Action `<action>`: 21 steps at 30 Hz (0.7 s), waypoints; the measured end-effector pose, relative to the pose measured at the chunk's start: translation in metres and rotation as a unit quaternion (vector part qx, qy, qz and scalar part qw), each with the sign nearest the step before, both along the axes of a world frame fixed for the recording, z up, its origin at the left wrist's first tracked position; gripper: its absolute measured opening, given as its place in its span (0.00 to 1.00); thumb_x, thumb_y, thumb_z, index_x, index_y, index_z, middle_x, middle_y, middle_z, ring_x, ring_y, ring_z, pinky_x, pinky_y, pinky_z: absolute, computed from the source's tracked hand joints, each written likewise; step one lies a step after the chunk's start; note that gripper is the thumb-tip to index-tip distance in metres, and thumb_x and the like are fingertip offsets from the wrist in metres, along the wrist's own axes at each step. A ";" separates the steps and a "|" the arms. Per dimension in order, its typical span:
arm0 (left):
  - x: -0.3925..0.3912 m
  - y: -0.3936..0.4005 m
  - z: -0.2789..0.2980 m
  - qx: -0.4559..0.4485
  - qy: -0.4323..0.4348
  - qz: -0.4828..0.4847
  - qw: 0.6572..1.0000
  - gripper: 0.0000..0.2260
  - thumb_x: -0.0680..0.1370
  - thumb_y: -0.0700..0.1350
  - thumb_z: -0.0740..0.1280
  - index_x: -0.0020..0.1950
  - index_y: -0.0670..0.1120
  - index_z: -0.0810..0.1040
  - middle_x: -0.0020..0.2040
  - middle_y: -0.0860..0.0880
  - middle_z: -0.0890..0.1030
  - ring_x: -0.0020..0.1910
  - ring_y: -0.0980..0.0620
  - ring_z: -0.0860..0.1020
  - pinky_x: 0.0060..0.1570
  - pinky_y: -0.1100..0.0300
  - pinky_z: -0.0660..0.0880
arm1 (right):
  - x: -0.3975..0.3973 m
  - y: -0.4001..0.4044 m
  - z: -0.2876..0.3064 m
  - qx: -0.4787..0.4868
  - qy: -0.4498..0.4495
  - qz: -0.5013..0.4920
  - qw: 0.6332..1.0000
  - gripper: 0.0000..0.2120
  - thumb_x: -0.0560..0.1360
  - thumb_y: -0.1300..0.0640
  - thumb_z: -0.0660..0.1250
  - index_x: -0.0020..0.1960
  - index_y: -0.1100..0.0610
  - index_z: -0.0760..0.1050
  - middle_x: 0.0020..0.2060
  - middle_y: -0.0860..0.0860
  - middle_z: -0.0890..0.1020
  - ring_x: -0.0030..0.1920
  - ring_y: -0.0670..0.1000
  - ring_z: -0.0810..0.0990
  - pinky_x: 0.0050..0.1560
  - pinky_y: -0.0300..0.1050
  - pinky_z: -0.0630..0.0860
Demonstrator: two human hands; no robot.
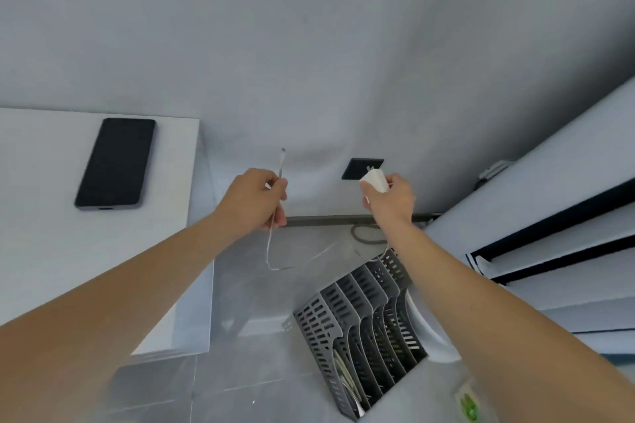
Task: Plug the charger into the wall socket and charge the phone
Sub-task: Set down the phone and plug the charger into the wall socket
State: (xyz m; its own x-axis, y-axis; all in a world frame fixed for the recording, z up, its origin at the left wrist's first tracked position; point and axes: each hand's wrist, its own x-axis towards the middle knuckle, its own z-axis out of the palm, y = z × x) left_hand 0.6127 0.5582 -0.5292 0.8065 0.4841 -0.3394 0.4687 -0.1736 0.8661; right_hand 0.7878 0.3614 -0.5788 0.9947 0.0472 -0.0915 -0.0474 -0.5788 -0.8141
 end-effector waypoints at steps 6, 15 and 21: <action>0.046 0.004 -0.036 0.104 0.024 -0.125 0.986 0.13 0.84 0.46 0.60 0.45 0.41 0.79 0.29 0.46 0.87 0.24 0.51 0.83 0.22 0.64 0.77 | 0.033 0.007 -0.056 -0.060 -0.041 0.021 0.997 0.14 0.74 0.51 0.77 0.54 0.57 0.78 0.48 0.57 0.85 0.46 0.59 0.87 0.47 0.58 0.86; 0.069 0.013 -0.059 0.141 0.046 -0.173 0.974 0.13 0.86 0.46 0.59 0.48 0.41 0.79 0.30 0.46 0.87 0.25 0.52 0.85 0.23 0.64 0.77 | 0.066 0.019 -0.096 -0.077 -0.094 0.021 0.992 0.17 0.76 0.49 0.77 0.54 0.59 0.76 0.52 0.59 0.83 0.49 0.59 0.83 0.49 0.61 0.85; 0.073 0.013 -0.053 0.140 0.058 -0.185 0.971 0.13 0.86 0.45 0.58 0.48 0.41 0.78 0.30 0.45 0.88 0.25 0.52 0.84 0.22 0.65 0.76 | 0.066 0.017 -0.110 -0.056 -0.090 0.018 0.994 0.16 0.78 0.51 0.75 0.57 0.61 0.77 0.52 0.59 0.82 0.52 0.60 0.83 0.50 0.62 0.86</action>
State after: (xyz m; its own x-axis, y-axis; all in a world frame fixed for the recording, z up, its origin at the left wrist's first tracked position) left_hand 0.6855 0.5717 -0.5822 0.9065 0.2555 -0.3362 0.4221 -0.5692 0.7056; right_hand 0.8533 0.3788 -0.6884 0.9933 0.0826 0.0805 0.1151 -0.6651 -0.7378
